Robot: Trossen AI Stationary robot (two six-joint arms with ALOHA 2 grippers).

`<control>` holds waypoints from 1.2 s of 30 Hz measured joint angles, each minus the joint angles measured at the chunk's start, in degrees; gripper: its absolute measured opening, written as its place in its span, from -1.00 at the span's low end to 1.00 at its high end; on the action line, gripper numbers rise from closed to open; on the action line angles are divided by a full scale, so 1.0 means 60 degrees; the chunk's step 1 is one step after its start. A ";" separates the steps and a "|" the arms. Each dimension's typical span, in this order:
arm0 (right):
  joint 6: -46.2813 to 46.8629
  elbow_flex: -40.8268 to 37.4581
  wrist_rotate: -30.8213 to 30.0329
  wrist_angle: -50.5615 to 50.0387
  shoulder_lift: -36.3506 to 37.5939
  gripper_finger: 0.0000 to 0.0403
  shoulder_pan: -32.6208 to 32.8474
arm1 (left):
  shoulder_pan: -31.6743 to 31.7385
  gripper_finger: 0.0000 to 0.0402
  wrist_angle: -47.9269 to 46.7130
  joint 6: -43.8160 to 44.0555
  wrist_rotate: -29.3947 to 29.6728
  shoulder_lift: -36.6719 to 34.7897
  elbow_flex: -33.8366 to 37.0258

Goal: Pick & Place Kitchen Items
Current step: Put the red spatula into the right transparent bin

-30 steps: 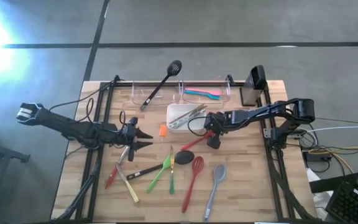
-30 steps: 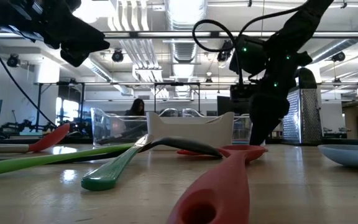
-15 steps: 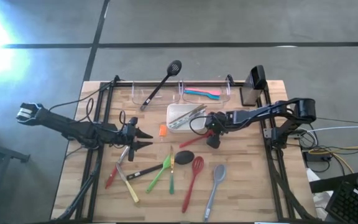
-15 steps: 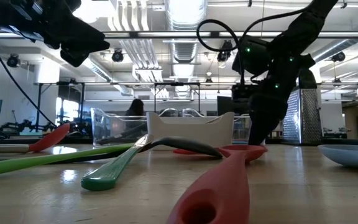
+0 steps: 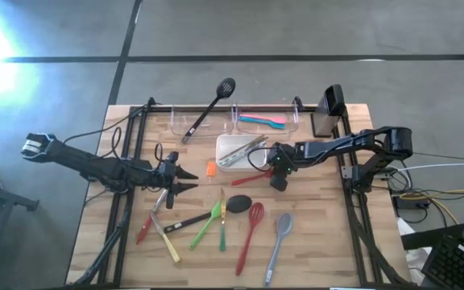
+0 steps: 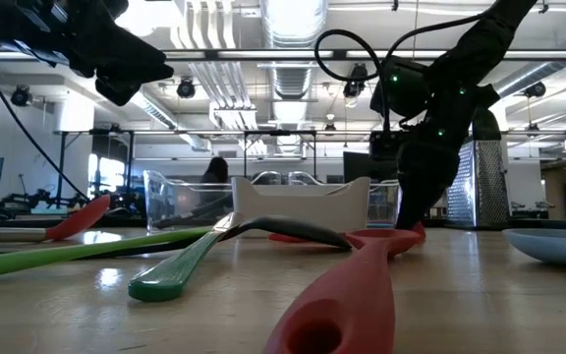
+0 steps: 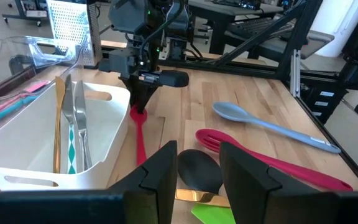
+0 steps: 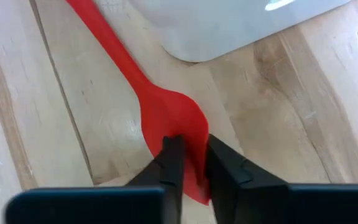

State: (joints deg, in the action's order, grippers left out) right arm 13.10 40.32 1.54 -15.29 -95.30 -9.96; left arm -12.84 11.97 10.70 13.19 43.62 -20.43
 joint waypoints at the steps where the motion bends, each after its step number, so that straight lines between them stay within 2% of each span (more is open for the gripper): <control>1: -0.0010 0.0000 -0.0003 -0.0017 0.0021 -0.89 0.0000 | 0.0000 -0.38 0.0000 0.0003 0.0001 0.0000 0.0000; 9: -0.0033 -0.0074 0.0295 -0.0365 0.0822 -0.95 0.0004 | 0.0000 -0.38 0.0000 -0.0001 0.0001 0.0000 0.0000; 16: 0.0161 -0.0177 0.1519 -0.1131 0.2282 -0.96 0.0116 | 0.0000 -0.38 -0.0004 -0.0001 0.0001 0.0000 0.0000; 30: 0.0940 -0.0149 0.1327 -0.1373 0.4283 -0.96 0.0812 | 0.0000 -0.38 -0.0004 -0.0001 0.0001 0.0000 0.0015; 36: 0.0688 -0.0144 0.0671 -0.1383 0.4939 -0.96 0.0622 | 0.0000 -0.38 0.0008 -0.0001 0.0001 0.0000 0.0015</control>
State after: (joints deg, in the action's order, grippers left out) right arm 17.23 39.45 5.57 -23.59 -65.67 -6.23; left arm -12.84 12.02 10.70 13.19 43.62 -20.34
